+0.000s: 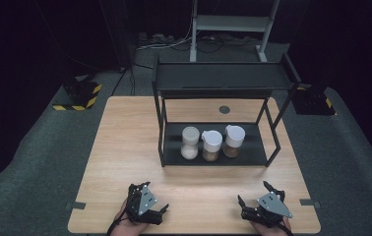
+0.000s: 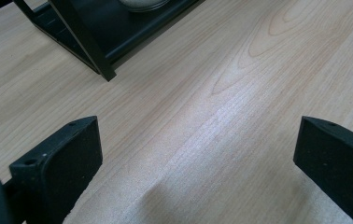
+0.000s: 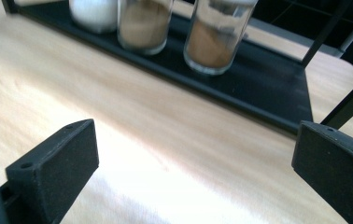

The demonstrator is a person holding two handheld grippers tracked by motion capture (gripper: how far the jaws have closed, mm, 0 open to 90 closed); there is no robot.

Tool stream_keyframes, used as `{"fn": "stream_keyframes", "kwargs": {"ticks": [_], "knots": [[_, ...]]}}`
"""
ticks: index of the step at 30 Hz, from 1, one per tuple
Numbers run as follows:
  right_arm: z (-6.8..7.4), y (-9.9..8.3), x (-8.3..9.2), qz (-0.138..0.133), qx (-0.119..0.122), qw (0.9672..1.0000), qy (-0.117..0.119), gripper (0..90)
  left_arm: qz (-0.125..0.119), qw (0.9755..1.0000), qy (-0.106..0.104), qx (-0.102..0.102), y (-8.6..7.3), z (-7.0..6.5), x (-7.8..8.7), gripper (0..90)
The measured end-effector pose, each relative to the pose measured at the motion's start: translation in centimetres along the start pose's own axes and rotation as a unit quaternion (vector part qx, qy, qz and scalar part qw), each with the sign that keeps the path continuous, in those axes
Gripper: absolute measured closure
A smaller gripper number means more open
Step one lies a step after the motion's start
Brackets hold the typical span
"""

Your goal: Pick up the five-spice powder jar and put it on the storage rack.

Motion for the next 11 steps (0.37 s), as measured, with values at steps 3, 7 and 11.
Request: {"fn": "stream_keyframes", "kwargs": {"ticks": [3, 7, 11], "knots": [[0.10, -0.19, -0.07, 0.008, 0.010, 0.9999, -0.001, 0.0, 0.000, 1.0000, 0.000, 0.000, 0.00, -0.01, 0.00, 1.3], [0.15, -0.25, -0.17, 0.013, 0.013, 0.9998, 0.002, 0.0, -0.001, 1.0000, 0.001, -0.002, 0.00, -0.02, 0.01, 1.3], [0.18, -0.26, -0.18, 0.015, 0.015, 0.9998, 0.002, 0.0, 0.000, 1.0000, 0.001, -0.002, -0.01, -0.02, 0.00, 1.3]]}}
Point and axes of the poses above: each handheld gripper's, and its own axes: x roughly backward along the jaws, y roughly out of its top, z roughly to its left, the point moved 8 cm from there along -x, roughly forward along the jaws, and after that the axes turned 15 degrees about x, right-handed, at the moved point
